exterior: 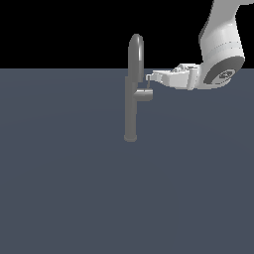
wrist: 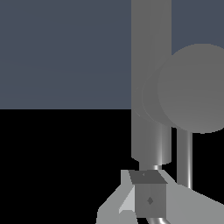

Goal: Turn on the faucet by rotating a designated handle.

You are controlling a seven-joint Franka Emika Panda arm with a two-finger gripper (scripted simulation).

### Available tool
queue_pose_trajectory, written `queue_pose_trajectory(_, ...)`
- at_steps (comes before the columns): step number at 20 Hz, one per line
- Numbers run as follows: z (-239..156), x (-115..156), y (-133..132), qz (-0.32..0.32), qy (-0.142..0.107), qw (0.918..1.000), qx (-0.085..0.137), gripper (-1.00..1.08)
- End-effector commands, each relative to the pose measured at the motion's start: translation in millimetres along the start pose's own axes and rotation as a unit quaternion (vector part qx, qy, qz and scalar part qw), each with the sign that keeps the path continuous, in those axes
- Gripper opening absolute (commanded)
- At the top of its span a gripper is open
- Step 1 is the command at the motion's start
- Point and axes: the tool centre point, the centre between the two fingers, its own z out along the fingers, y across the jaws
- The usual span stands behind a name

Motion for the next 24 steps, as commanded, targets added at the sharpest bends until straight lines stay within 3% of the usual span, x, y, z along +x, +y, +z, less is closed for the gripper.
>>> queue_pose_trajectory(1, 0.1, -2.3, 5.3, 0.0, 0.0, 1.0, 0.0, -1.0)
queue_pose_trajectory(24, 0.2, -0.1, 44.5, -0.003, 0.001, 1.0, 0.002, -1.0)
